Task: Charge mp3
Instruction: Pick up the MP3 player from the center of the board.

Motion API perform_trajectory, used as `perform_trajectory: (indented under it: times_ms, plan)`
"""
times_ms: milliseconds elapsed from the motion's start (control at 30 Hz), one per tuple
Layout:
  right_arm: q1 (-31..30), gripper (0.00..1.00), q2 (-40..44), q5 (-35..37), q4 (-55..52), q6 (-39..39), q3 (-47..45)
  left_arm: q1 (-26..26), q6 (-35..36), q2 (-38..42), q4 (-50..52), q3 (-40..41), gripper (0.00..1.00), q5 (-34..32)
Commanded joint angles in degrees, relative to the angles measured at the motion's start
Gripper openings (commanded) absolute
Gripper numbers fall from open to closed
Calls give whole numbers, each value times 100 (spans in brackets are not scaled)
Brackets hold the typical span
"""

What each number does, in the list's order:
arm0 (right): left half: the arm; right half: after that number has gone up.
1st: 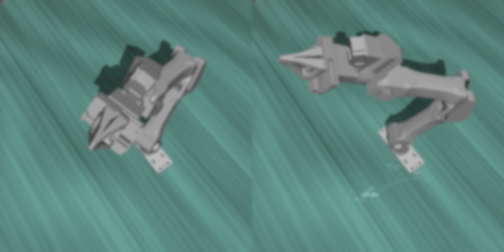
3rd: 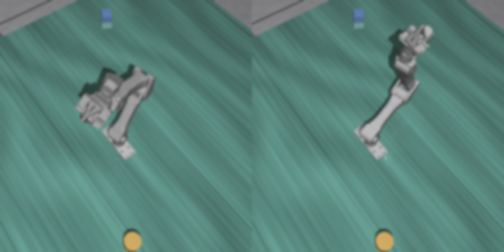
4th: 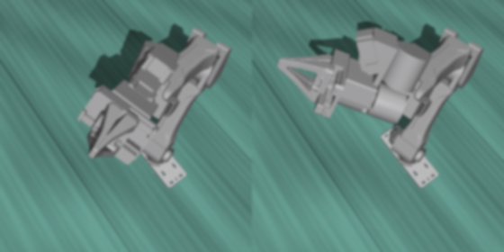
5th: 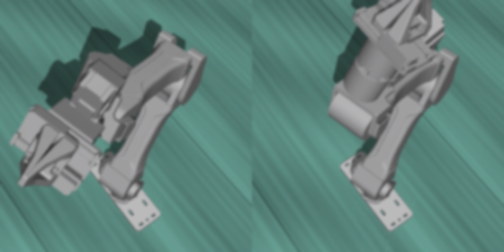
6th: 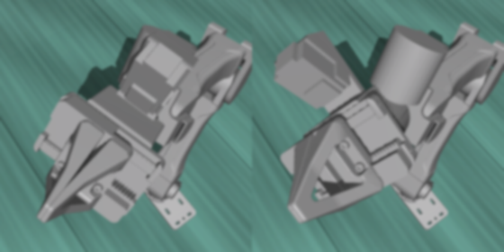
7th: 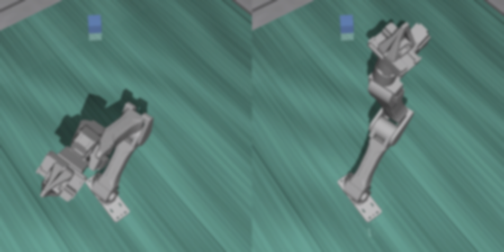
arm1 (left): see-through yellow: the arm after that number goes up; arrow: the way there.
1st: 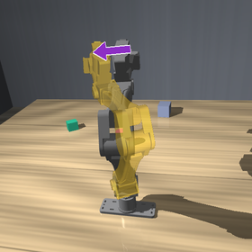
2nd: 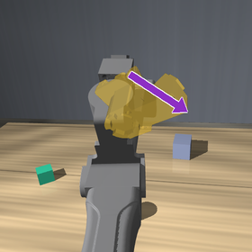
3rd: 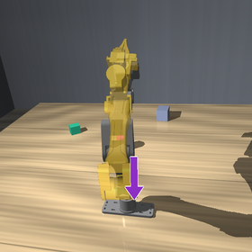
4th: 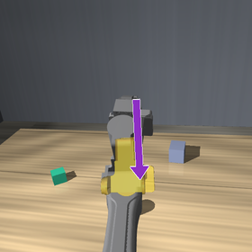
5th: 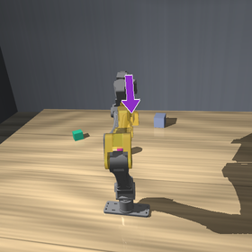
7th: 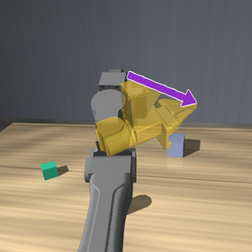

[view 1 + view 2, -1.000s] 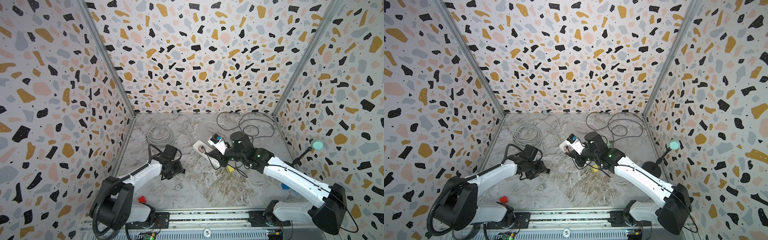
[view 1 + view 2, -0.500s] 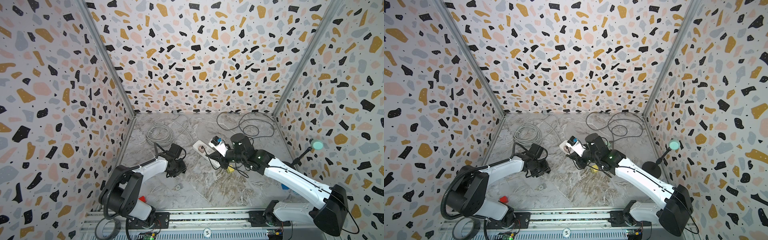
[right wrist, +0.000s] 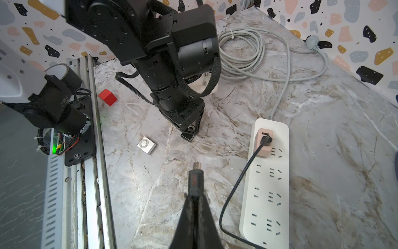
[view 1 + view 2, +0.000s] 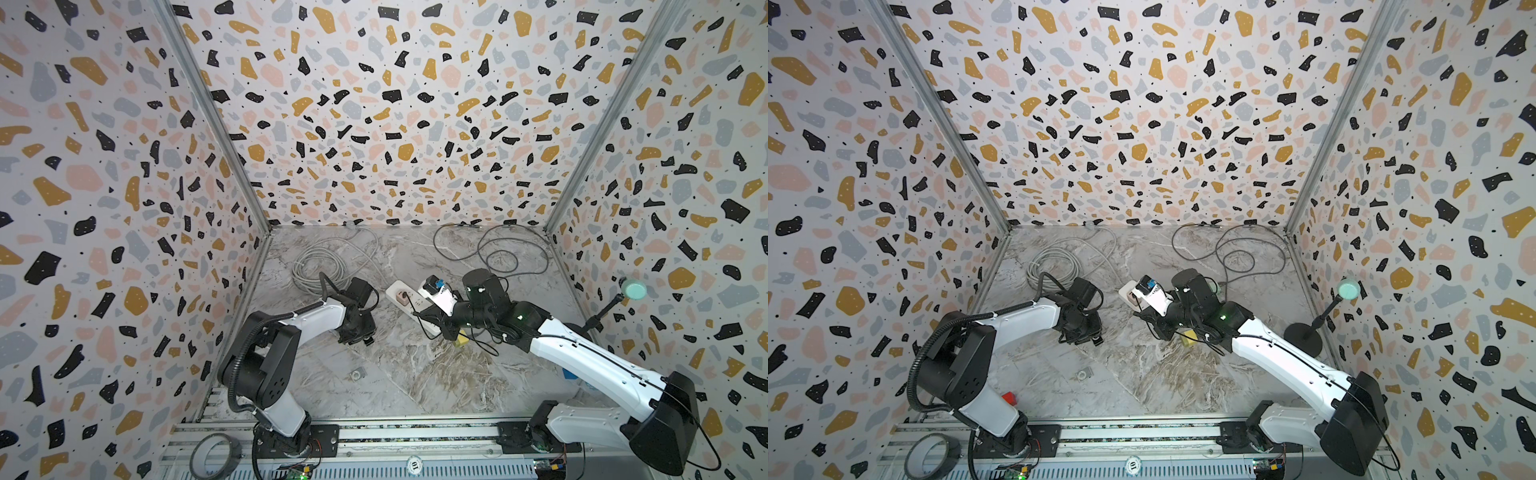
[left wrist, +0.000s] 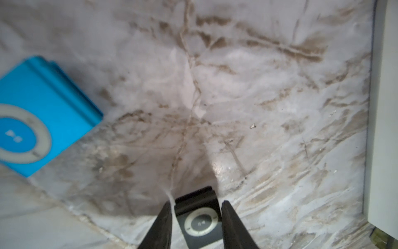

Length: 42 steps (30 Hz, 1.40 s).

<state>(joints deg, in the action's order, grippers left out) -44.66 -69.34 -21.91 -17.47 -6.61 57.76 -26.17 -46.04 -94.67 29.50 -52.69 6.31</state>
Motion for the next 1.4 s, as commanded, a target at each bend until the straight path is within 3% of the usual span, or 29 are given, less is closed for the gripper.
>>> perform_trajectory:
  times_ms: [0,367,533,667,967,1133,1233,1367]
  plan:
    - [35,0,158,-81,-93,-77,-3,-98,288,-183,421,-111,37,-215]
    - [45,0,191,-120,-106,-78,-59,-204,285,-365,235,20,29,-211]
    - [43,0,178,-153,-98,-84,-47,-206,262,-333,215,-31,38,-283]
    - [43,0,159,-149,-99,-86,-45,-216,282,-417,179,-87,38,-297]
    - [46,0,207,-112,-141,-97,-52,-217,413,-543,268,-174,28,-382]
    - [44,0,184,-116,-144,-153,-38,-213,454,-446,137,-140,14,-273]
    - [41,0,227,74,-94,-191,-1,-188,486,100,-359,-413,4,168]
    - [-81,0,55,187,-262,-511,496,-178,-115,1301,-2143,-770,2,1568]
